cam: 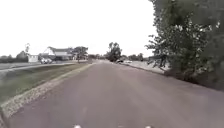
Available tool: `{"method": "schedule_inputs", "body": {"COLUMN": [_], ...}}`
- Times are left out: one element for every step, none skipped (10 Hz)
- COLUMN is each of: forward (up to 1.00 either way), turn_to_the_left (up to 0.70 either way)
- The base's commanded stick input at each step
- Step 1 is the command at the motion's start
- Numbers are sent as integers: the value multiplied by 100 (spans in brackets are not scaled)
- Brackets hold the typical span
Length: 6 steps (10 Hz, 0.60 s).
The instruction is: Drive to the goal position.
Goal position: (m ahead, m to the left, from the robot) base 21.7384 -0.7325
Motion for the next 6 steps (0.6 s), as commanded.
{"method": "schedule_inputs", "body": {"forward": [70,70,70,70,70,70], "turn_to_the_left": [0,0,0,0,0,0]}}
